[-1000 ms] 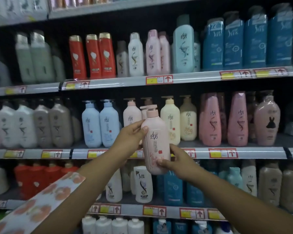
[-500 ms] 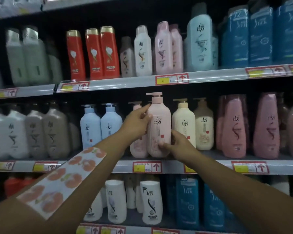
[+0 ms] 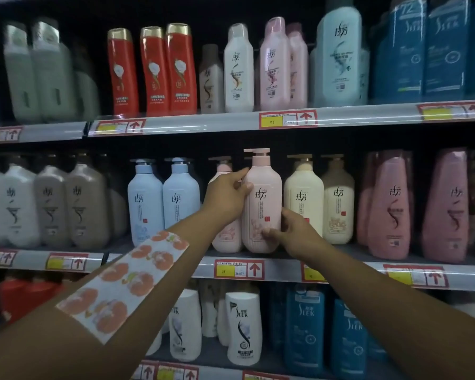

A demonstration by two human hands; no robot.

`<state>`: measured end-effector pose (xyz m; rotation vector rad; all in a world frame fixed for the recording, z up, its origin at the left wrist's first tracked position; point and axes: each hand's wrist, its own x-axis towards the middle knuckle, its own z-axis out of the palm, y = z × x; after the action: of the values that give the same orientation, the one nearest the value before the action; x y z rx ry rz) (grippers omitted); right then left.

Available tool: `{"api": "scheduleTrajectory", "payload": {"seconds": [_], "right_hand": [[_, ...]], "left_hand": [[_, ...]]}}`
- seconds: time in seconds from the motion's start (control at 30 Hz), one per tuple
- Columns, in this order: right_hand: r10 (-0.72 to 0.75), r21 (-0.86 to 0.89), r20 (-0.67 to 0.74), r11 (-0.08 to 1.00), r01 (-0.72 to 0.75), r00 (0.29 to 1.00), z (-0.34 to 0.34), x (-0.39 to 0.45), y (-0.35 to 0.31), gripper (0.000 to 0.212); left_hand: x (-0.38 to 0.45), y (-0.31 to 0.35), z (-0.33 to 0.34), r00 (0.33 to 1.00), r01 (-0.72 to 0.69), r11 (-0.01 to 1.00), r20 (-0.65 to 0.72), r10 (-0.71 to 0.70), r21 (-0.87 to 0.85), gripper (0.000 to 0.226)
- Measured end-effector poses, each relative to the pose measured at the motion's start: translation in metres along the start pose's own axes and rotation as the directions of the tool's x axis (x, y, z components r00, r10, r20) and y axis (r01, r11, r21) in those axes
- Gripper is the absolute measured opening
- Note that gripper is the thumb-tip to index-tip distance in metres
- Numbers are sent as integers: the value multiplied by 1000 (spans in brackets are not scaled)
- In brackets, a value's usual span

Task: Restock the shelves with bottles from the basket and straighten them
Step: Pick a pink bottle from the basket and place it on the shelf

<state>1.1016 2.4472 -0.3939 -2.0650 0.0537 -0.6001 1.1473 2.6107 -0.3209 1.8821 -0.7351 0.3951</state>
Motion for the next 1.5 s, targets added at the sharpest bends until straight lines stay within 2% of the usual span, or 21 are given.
{"api": "scheduleTrajectory", "payload": {"seconds": [0.1,0.2,0.37,0.57,0.8,0.97,1.1,1.23,1.33,1.4,1.5], "right_hand": [[9,0,4,1000,-9,1000,0,1,-1,49],[13,-31,-5,999,-14,1000,0,4,-2,47],[4,-36,-15,999,-4,1000,-1,8,4,51],[41,-65,5,997,-41,999,0,8,12,46],[27,-143,24,989,-23,999,-3,3,9,40],[-33,-303,-75,953,8,997,-4,-7,9,31],[-57,-300,-204,954,-6,977,-10,-17,6,31],[-31,-273,-142,962,-9,989,-14,-23,3,40],[-69,-269,-110,962,37,992,-14,-36,2,42],[-138,-358,-62,928,107,989,-12,-53,3,46],[-257,-574,71,780,251,964,-10,-92,8,50]], "left_hand": [[-2,3,1,1000,-10,999,-26,11,50,45],[-2,5,0,1000,-30,992,6,29,119,48],[0,3,2,999,-36,989,22,34,142,51],[-3,-1,13,996,-94,953,28,90,287,49],[-11,-9,18,992,-124,943,42,117,308,52],[-17,-11,18,994,-105,949,37,98,296,56],[-21,-13,19,994,-107,945,51,96,308,59],[-27,-15,22,993,-113,944,60,100,310,61],[-45,-18,24,987,-156,923,96,131,351,61],[-65,-20,26,979,-195,893,135,153,406,62],[-105,-20,33,974,-190,849,206,98,493,66]]}}
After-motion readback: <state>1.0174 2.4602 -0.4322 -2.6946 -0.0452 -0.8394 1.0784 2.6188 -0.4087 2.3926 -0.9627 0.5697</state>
